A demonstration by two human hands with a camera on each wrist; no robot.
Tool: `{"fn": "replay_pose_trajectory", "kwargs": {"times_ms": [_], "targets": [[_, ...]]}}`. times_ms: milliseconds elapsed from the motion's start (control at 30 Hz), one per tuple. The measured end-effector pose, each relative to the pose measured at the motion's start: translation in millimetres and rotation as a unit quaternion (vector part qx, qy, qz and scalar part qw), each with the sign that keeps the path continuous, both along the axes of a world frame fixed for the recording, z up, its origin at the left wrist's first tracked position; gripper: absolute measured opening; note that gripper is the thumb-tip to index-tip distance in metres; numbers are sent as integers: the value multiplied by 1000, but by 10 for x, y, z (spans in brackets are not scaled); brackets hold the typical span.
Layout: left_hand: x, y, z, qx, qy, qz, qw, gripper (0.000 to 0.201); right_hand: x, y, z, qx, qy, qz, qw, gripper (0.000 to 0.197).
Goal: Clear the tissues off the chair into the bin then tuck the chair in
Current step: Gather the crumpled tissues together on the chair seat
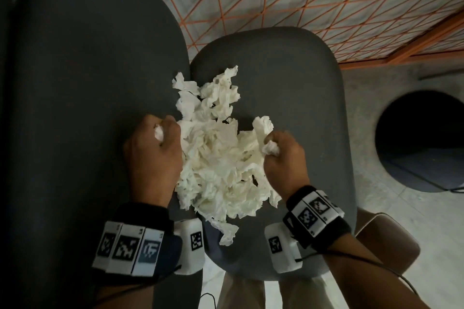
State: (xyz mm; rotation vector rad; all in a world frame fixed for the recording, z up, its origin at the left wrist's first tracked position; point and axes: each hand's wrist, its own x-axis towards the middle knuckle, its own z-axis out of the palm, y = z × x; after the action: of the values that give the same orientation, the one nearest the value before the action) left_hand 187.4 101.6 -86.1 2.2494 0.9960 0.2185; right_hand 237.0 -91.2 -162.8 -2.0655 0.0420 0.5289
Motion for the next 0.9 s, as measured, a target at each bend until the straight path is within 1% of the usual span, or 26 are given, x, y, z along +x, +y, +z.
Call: {"fn": "replay_pose_trajectory", "kwargs": {"times_ms": [67,133,167,200,233,300,333,367,433,467,500,567,633,667,700,767,800,833,900], "targets": [[-15,-8,38,-1,8,6,1000,22,57,-45,-9,14,-20,-29,999,35],[-16,-8,26,-37,8,12,999,11,121,-82,-26,27,1,-65,998,27],[-11,-13,22,-73,5,15,997,16,156,-96,-25,30,9,-79,996,25],[0,-27,18,-108,1,11,994,26,193,-104,-12,33,9,-88,996,24],[15,-42,11,-122,3,-5,993,33,230,-114,6,39,8,-97,994,24],[88,-75,-9,-111,30,-45,992,36,292,-134,64,54,18,-115,992,21],[140,-96,-31,-111,42,-53,992,32,316,-148,88,60,23,-121,991,16],[197,-113,-68,-115,51,-57,990,24,337,-164,104,61,29,-124,990,11],[307,-138,-167,-98,72,-87,989,6,365,-200,94,50,41,-122,990,9],[354,-147,-235,-84,93,-116,985,8,380,-213,69,37,48,-117,991,10],[393,-157,-306,-76,125,-150,978,14,393,-226,25,20,58,-107,992,14],[462,-202,-427,-60,217,-213,951,32,422,-229,-63,-13,92,-72,993,24],[505,-247,-566,-35,293,-259,920,54,442,-194,-141,-41,126,-11,991,38],[513,-271,-623,-17,321,-271,907,59,450,-161,-171,-58,131,30,989,43],[513,-285,-682,5,338,-279,899,57,459,-120,-208,-78,130,70,986,48],[497,-290,-747,47,340,-283,896,36,467,-25,-277,-120,130,132,976,56],[481,-280,-753,60,334,-278,898,26,465,24,-314,-141,135,155,968,59],[459,-267,-750,64,322,-272,905,21,459,68,-356,-164,139,175,961,58],[399,-231,-734,38,292,-252,922,23,448,134,-415,-208,134,206,947,49]]}}
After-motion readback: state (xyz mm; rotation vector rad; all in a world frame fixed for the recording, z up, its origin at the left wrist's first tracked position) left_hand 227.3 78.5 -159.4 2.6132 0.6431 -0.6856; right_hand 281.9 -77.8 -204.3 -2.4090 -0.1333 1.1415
